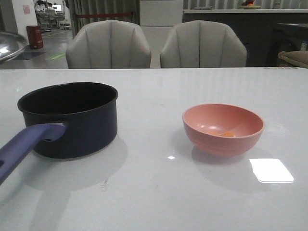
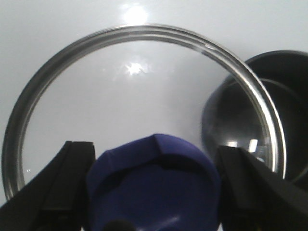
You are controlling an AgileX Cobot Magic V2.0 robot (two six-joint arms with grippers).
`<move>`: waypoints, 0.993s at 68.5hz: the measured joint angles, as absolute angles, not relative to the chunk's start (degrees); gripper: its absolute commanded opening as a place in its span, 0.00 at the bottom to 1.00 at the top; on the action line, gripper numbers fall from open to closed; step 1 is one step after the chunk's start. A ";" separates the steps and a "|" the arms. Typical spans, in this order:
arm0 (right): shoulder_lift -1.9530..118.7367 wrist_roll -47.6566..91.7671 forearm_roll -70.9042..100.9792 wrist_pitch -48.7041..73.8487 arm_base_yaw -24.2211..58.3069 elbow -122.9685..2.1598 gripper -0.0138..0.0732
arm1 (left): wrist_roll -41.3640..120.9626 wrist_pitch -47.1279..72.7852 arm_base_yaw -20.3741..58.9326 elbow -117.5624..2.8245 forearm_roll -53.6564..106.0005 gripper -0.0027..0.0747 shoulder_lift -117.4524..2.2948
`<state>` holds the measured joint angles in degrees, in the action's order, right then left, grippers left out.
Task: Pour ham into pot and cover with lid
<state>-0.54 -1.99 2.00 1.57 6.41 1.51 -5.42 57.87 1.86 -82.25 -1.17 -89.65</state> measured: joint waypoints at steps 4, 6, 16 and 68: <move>-0.54 -1.99 2.00 1.57 6.41 1.51 0.32 | -4.12 56.40 -0.43 -78.89 -1.41 0.18 -88.88; -0.54 -1.99 2.00 1.57 6.41 1.51 0.32 | -3.62 55.39 -1.36 -76.80 -1.41 0.18 -88.61; -0.54 -1.99 2.00 1.57 6.41 1.51 0.32 | -2.86 50.25 -4.50 -68.98 -1.15 0.18 -88.75; -0.54 -1.99 2.00 1.57 6.41 1.51 0.32 | -2.43 39.14 -6.27 -61.11 0.00 0.68 -100.09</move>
<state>-0.54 -1.99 2.00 1.57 6.41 1.51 -2.43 39.14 -6.27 -61.11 0.00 -100.09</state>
